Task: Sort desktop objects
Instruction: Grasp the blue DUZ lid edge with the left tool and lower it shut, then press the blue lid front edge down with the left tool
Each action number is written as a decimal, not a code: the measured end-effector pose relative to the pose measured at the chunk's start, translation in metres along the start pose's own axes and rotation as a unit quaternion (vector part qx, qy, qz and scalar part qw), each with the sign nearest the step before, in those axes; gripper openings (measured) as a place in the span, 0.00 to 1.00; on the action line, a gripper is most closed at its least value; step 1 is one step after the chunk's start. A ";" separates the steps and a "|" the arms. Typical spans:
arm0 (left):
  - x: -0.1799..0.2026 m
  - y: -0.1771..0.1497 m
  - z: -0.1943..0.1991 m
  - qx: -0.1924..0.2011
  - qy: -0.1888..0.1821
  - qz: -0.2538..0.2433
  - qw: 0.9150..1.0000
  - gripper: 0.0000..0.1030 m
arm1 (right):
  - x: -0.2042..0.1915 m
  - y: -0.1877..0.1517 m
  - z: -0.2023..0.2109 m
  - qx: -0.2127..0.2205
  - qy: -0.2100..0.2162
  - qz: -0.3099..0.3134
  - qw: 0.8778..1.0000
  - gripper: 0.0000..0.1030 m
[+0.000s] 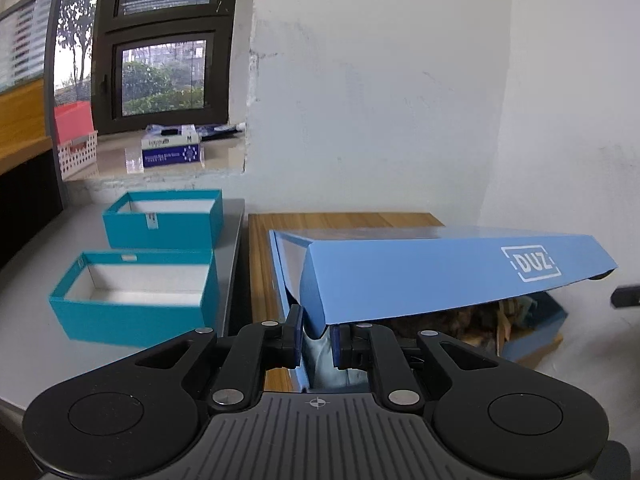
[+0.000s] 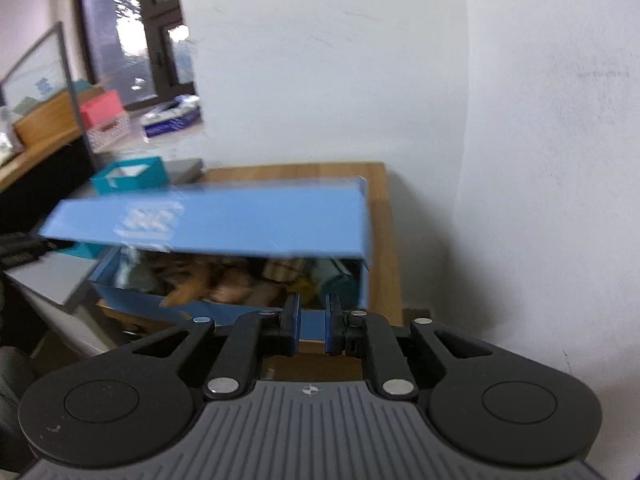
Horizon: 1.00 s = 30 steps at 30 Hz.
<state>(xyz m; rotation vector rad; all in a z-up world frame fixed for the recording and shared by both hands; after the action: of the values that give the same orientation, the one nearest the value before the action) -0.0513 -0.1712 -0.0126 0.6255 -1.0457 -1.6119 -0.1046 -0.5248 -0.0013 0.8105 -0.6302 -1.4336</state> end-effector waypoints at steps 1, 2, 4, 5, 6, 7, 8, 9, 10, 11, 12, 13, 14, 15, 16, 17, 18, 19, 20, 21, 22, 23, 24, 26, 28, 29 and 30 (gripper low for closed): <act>-0.001 -0.003 0.000 -0.002 -0.001 0.002 1.000 0.15 | -0.003 0.003 0.004 0.005 0.004 0.002 1.000 0.20; -0.001 -0.006 -0.001 -0.004 0.000 0.002 1.000 0.15 | -0.005 0.006 0.009 0.010 0.007 0.004 1.000 0.23; -0.002 -0.011 -0.003 -0.003 0.002 0.000 1.000 0.15 | -0.009 0.015 0.016 0.021 0.012 0.009 1.000 0.25; -0.003 -0.014 -0.003 -0.003 0.002 -0.002 1.000 0.15 | -0.010 0.019 0.019 0.025 0.014 0.012 1.000 0.25; -0.003 -0.017 -0.004 -0.002 0.002 -0.002 1.000 0.15 | -0.012 0.023 0.021 0.028 0.014 0.018 0.999 0.26; -0.003 -0.020 -0.004 -0.003 0.001 -0.002 1.000 0.15 | -0.015 0.026 0.019 0.029 0.013 0.023 0.999 0.26; -0.002 -0.022 -0.004 -0.003 0.001 -0.002 1.000 0.15 | -0.016 0.029 0.018 0.030 0.010 0.027 0.999 0.27; -0.002 -0.025 -0.005 -0.004 0.002 -0.004 1.000 0.15 | -0.017 0.032 0.015 0.030 0.007 0.032 0.999 0.30; -0.001 -0.027 -0.005 -0.005 0.003 -0.006 1.000 0.16 | -0.019 0.034 0.011 0.030 0.004 0.036 0.999 0.32; -0.001 -0.029 -0.006 -0.005 0.004 -0.009 1.000 0.16 | -0.020 0.037 0.008 0.029 0.000 0.041 0.999 0.32; 0.000 -0.031 -0.006 -0.006 0.006 -0.012 1.000 0.16 | -0.022 0.039 0.002 0.027 -0.002 0.045 0.999 0.32; 0.000 -0.033 -0.007 -0.006 0.007 -0.015 1.000 0.16 | -0.023 0.041 -0.003 0.025 -0.003 0.048 0.999 0.32; 0.001 -0.035 -0.007 -0.006 0.008 -0.018 1.000 0.16 | -0.024 0.044 -0.009 0.022 -0.005 0.049 0.999 0.33; 0.001 -0.036 -0.006 -0.004 0.008 -0.021 1.000 0.16 | -0.025 0.046 -0.017 0.018 -0.006 0.051 0.999 0.33; 0.001 -0.037 -0.005 -0.003 0.008 -0.023 1.000 0.16 | -0.027 0.048 -0.026 0.014 -0.006 0.052 0.999 0.33; 0.002 -0.039 -0.005 -0.001 0.009 -0.025 1.000 0.16 | -0.028 0.049 -0.032 0.008 -0.007 0.053 0.999 0.33; 0.002 -0.040 -0.004 0.000 0.009 -0.027 1.000 0.16 | -0.028 0.050 -0.038 0.004 -0.007 0.054 0.999 0.33; 0.003 -0.041 -0.003 0.002 0.009 -0.030 1.000 0.16 | -0.029 0.050 -0.044 -0.001 -0.007 0.055 0.998 0.34; 0.003 -0.042 -0.003 0.003 0.009 -0.032 0.999 0.16 | -0.030 0.051 -0.050 -0.006 -0.007 0.057 0.998 0.34; 0.003 -0.043 -0.002 0.005 0.009 -0.034 0.999 0.16 | -0.031 0.050 -0.055 -0.011 -0.006 0.059 0.998 0.34; 0.004 -0.044 -0.001 0.007 0.009 -0.037 0.999 0.16 | -0.033 0.049 -0.060 -0.016 -0.005 0.061 0.998 0.35; 0.004 -0.046 0.000 0.008 0.009 -0.039 0.999 0.16 | -0.034 0.048 -0.064 -0.021 -0.004 0.062 0.998 0.35; 0.003 -0.046 0.000 0.007 0.008 -0.039 0.999 0.16 | -0.036 0.048 -0.067 -0.024 -0.003 0.065 0.998 0.35; 0.001 -0.048 -0.001 0.005 0.004 -0.038 0.999 0.16 | -0.038 0.048 -0.071 -0.026 -0.003 0.065 0.998 0.36; 0.001 -0.051 -0.002 0.004 0.002 -0.040 0.999 0.16 | -0.038 0.047 -0.073 -0.029 0.000 0.065 0.997 0.36; 0.002 -0.052 -0.002 0.004 0.001 -0.042 0.999 0.16 | -0.038 0.047 -0.074 -0.030 0.001 0.064 0.997 0.36; 0.002 -0.054 -0.002 0.002 -0.001 -0.044 0.999 0.16 | -0.037 0.046 -0.074 -0.032 0.002 0.063 0.997 0.36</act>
<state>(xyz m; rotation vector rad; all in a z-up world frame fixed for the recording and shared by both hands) -0.0768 -0.1715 -0.0607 0.6810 -1.0360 -1.6862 -0.0200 -0.4818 -0.0055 0.7111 -0.6194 -1.3296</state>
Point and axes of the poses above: each gripper's, at about its wrist camera, not at the fingertips, and z roughly against the way its jaws point, x to its right, y to its top, the point moved 3 cm from there along -z, roughly the way its jaws point, and after that the axes turned 5 degrees about -y, right-handed, at the moved point
